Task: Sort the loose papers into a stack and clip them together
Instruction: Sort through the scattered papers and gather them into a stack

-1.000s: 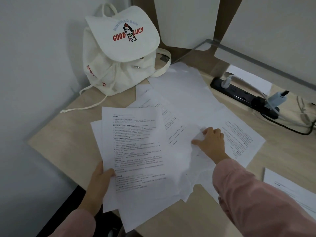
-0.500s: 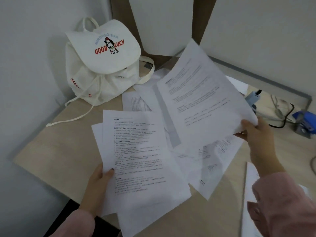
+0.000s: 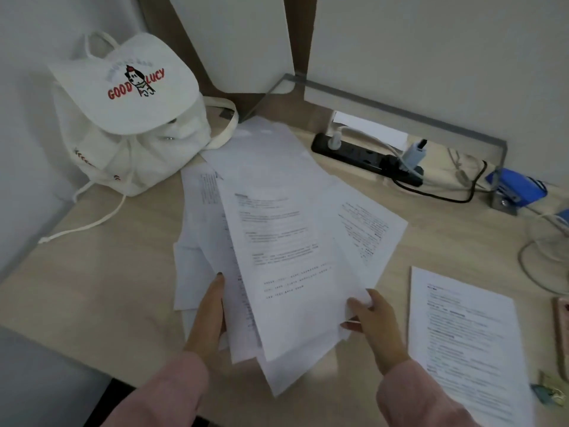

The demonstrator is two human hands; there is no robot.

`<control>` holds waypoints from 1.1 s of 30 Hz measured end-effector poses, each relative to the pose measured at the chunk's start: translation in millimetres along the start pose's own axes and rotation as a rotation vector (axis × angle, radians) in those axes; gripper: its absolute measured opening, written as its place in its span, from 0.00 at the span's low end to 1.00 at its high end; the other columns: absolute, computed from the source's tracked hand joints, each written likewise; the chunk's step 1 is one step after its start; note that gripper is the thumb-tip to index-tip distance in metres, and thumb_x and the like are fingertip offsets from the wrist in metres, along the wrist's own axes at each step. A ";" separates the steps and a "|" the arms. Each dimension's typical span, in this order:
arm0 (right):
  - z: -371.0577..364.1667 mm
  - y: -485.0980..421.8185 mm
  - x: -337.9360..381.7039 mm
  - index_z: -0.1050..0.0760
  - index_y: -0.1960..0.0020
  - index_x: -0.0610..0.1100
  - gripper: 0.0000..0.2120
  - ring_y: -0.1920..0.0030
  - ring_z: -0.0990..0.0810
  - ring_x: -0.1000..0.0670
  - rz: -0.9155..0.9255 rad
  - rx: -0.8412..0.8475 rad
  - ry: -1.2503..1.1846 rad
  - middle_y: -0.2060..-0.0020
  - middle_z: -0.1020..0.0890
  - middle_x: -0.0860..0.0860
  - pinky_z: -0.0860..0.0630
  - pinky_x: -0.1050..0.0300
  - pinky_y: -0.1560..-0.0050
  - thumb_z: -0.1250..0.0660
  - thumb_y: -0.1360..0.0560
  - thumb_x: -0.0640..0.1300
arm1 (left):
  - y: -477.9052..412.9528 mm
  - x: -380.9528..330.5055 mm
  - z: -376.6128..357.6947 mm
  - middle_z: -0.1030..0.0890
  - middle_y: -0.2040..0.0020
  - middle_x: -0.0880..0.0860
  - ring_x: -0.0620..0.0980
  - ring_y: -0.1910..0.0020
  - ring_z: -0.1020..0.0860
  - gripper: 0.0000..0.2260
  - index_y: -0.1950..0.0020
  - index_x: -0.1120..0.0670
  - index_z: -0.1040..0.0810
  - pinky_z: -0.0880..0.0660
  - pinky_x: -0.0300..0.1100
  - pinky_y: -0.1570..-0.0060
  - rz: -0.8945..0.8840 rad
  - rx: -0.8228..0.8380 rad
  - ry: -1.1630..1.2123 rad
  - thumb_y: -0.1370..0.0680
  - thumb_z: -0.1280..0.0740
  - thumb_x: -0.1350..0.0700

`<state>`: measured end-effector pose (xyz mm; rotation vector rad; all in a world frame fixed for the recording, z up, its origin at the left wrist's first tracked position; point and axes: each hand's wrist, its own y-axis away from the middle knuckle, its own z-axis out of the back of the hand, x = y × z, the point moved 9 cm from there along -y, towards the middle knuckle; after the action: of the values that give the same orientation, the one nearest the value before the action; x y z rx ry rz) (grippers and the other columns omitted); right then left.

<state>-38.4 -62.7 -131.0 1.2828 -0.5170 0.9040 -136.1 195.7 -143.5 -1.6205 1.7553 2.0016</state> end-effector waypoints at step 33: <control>7.2 35.3 119.0 0.25 0.47 0.49 0.13 0.55 0.21 0.64 0.387 0.230 -0.125 0.53 0.19 0.57 0.26 0.72 0.58 0.39 0.25 0.34 | 64.8 -115.3 -74.7 0.21 0.49 0.44 0.31 0.54 0.22 0.16 0.40 0.50 0.26 0.26 0.25 0.56 -0.667 0.081 -0.301 0.24 0.38 0.66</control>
<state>2.1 -35.2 -16.7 1.4817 -0.7956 1.2376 -73.3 182.7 -5.7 -1.5052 0.9953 1.7022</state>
